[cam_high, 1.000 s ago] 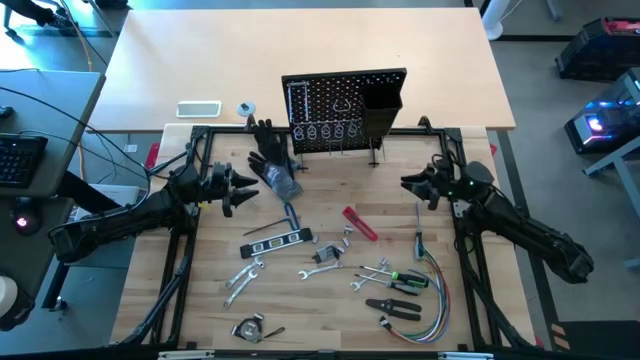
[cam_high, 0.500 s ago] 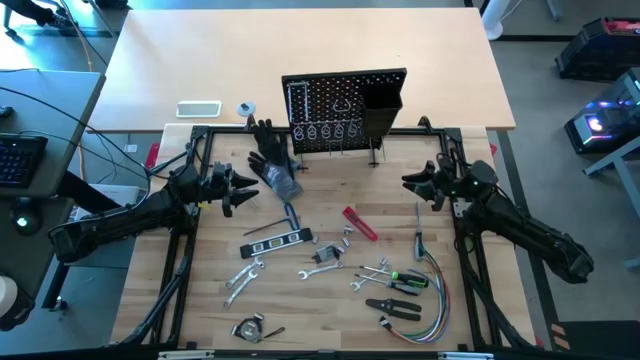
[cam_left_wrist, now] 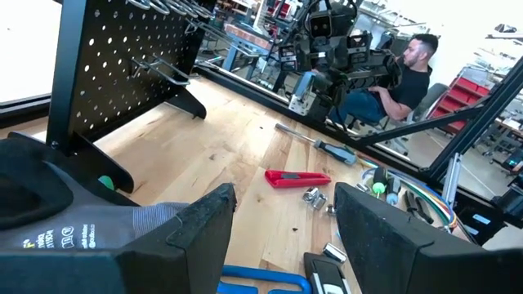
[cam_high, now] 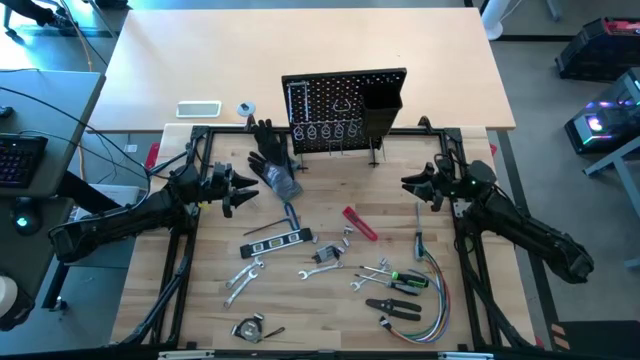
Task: Hang tools onto peg board
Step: Hang the top gray screwdriver on the pegboard
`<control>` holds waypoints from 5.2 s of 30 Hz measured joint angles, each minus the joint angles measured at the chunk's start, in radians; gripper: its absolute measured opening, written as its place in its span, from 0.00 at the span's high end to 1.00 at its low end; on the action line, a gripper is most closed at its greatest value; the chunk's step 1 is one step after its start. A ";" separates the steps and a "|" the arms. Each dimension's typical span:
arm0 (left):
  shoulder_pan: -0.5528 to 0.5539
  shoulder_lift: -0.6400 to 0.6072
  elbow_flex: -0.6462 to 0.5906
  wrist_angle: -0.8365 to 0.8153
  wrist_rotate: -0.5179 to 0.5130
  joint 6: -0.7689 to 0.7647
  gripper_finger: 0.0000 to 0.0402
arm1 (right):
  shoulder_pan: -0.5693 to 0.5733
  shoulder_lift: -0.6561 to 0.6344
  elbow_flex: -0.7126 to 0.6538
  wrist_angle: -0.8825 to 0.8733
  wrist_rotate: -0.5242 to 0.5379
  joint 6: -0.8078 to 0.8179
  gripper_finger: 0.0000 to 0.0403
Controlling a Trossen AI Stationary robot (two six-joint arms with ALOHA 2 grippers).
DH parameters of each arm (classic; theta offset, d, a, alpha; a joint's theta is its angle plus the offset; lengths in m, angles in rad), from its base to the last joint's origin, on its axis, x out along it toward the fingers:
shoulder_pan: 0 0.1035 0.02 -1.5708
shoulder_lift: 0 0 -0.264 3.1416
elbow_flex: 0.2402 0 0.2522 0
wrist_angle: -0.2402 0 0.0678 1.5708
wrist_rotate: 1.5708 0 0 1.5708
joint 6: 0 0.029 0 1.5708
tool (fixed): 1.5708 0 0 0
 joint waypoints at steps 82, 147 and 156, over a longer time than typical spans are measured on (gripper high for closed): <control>0.001 0.002 0.000 -0.168 -0.256 0.051 0.49 | 0.805 0.926 0.375 0.103 0.571 -0.507 0.49; 0.000 0.002 0.000 -0.231 -0.291 0.052 0.49 | 1.313 1.080 0.757 -0.989 0.672 -0.170 0.62; 0.000 0.002 0.000 -0.231 -0.291 0.052 0.49 | 1.378 1.080 0.732 -1.039 0.755 -0.170 0.48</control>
